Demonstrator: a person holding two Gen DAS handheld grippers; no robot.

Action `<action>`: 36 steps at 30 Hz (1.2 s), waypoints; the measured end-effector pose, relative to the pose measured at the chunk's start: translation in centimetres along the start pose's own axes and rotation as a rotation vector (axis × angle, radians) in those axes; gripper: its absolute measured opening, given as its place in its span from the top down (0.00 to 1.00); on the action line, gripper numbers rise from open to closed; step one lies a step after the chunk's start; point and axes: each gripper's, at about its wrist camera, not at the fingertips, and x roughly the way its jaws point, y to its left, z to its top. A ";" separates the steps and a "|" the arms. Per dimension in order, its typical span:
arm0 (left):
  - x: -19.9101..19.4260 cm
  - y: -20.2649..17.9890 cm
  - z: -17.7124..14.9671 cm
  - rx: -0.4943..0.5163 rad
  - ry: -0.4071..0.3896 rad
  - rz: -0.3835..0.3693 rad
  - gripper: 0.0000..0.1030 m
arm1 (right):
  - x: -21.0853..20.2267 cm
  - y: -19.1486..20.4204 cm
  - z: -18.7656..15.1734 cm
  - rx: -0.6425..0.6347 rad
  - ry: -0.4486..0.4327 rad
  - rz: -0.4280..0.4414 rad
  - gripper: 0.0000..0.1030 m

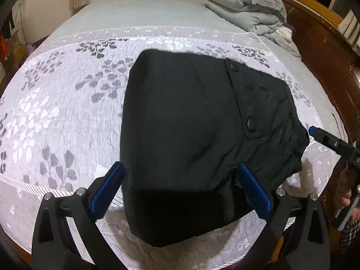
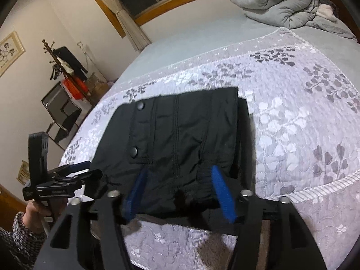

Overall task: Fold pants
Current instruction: 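Grasp the folded pants bundle with both tools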

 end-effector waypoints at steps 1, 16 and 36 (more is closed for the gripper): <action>-0.2 0.1 0.2 0.005 -0.001 0.001 0.03 | -0.4 -0.3 0.3 0.009 -0.006 0.002 0.33; 2.5 10.3 1.8 -0.282 0.148 -0.407 0.03 | 0.3 -8.0 1.9 0.264 0.043 0.159 0.16; 9.2 11.2 -0.8 -0.401 0.322 -0.693 0.03 | 4.8 -11.8 -0.1 0.395 0.150 0.336 0.15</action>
